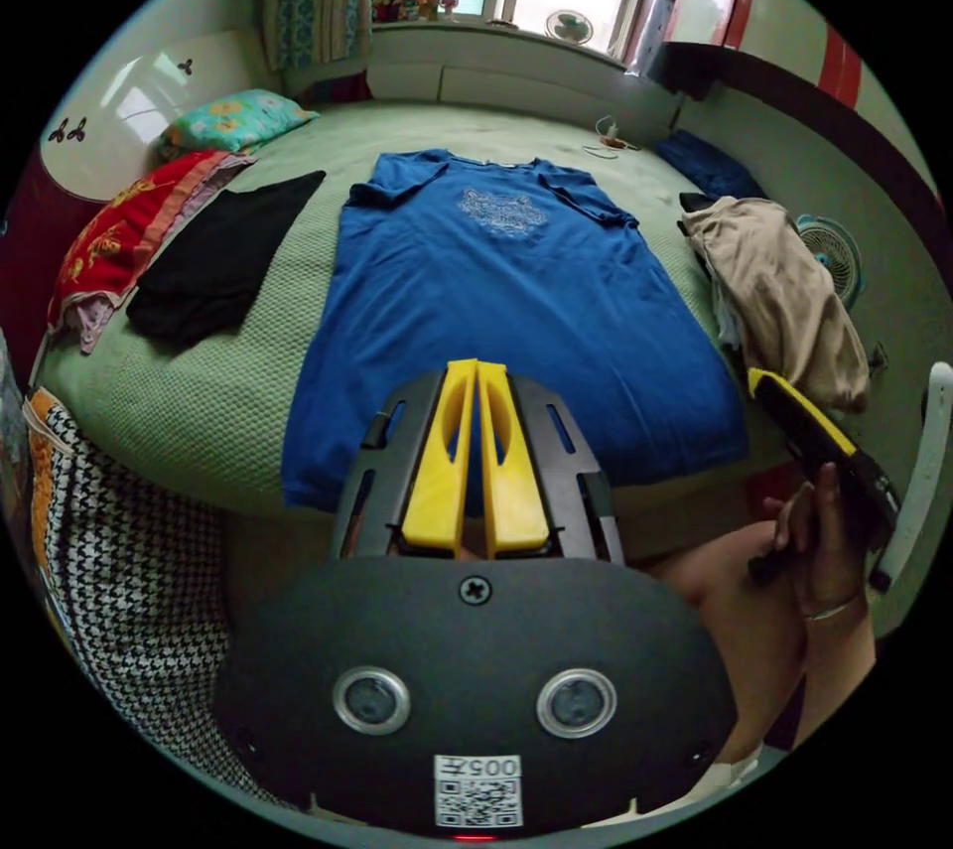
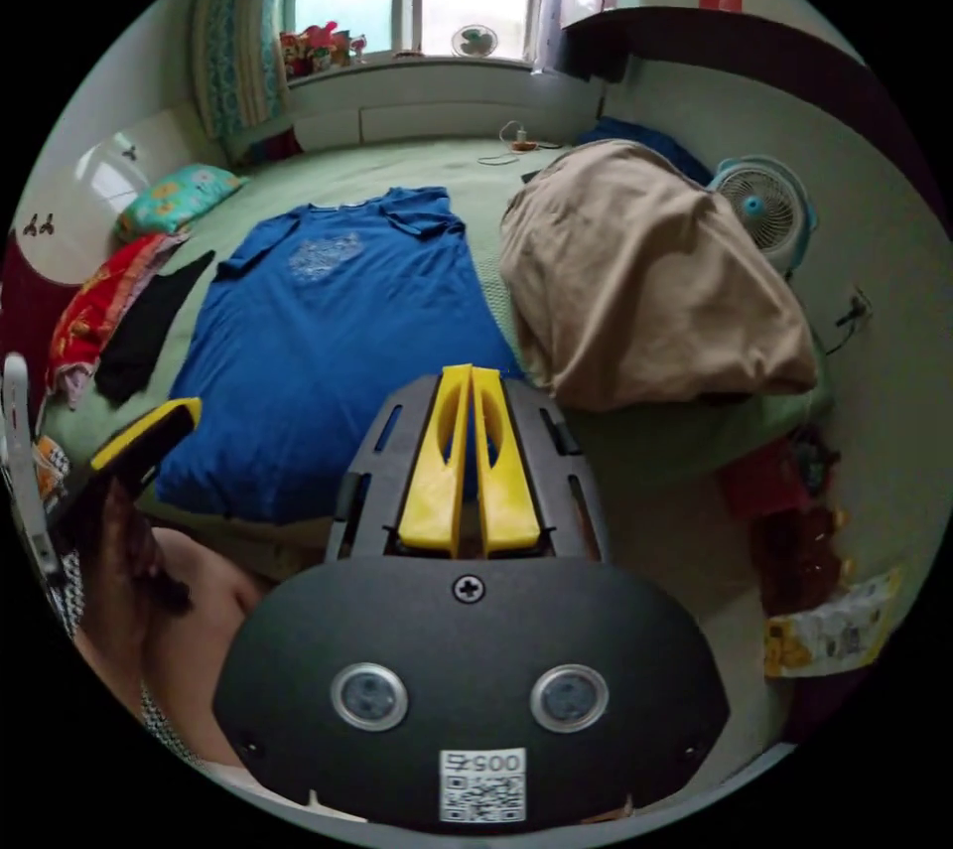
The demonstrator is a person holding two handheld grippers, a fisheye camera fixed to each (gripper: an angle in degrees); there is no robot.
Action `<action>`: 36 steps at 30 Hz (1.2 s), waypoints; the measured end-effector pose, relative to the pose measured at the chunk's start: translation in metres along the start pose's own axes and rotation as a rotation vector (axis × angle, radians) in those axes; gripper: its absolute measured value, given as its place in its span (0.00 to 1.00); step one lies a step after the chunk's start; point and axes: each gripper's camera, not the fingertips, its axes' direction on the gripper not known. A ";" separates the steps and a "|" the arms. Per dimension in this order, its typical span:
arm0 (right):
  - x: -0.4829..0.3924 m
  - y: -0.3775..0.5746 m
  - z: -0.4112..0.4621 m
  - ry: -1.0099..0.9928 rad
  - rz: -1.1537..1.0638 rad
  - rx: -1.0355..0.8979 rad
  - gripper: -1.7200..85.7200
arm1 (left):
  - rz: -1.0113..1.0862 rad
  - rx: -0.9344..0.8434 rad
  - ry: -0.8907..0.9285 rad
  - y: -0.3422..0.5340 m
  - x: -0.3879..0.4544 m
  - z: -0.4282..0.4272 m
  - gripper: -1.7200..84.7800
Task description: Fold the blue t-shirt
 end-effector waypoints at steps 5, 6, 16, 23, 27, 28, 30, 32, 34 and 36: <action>-0.031 0.015 0.021 0.015 -0.201 -0.044 0.01 | 0.017 -0.061 -0.055 0.022 0.021 0.003 0.01; -0.033 0.017 0.024 -0.010 -0.215 -0.061 0.01 | 0.024 -0.069 -0.055 0.025 0.024 0.004 0.01; -0.039 0.027 0.040 -0.077 -0.274 -0.114 0.01 | 0.063 -0.137 -0.159 0.068 0.053 0.002 0.01; -0.022 0.034 0.043 -0.107 -0.259 -0.130 0.01 | 0.117 -0.141 -0.177 0.091 0.054 -0.005 0.02; -0.009 0.037 0.043 -0.120 -0.246 -0.129 0.01 | 0.115 -0.142 -0.160 0.100 0.045 -0.010 0.02; -0.008 0.037 0.043 -0.118 -0.247 -0.133 0.01 | 0.111 -0.143 -0.150 0.103 0.041 -0.012 0.02; -0.002 0.039 0.045 -0.102 -0.255 -0.138 0.01 | 0.110 -0.145 -0.139 0.107 0.034 -0.015 0.02; 0.002 0.040 0.045 -0.099 -0.260 -0.138 0.01 | 0.116 -0.147 -0.132 0.113 0.026 -0.018 0.02; 0.008 0.041 0.046 -0.091 -0.259 -0.139 0.01 | 0.121 -0.150 -0.129 0.117 0.019 -0.021 0.02; 0.017 0.041 0.045 -0.096 -0.249 -0.135 0.01 | 0.122 -0.154 -0.122 0.121 0.011 -0.024 0.02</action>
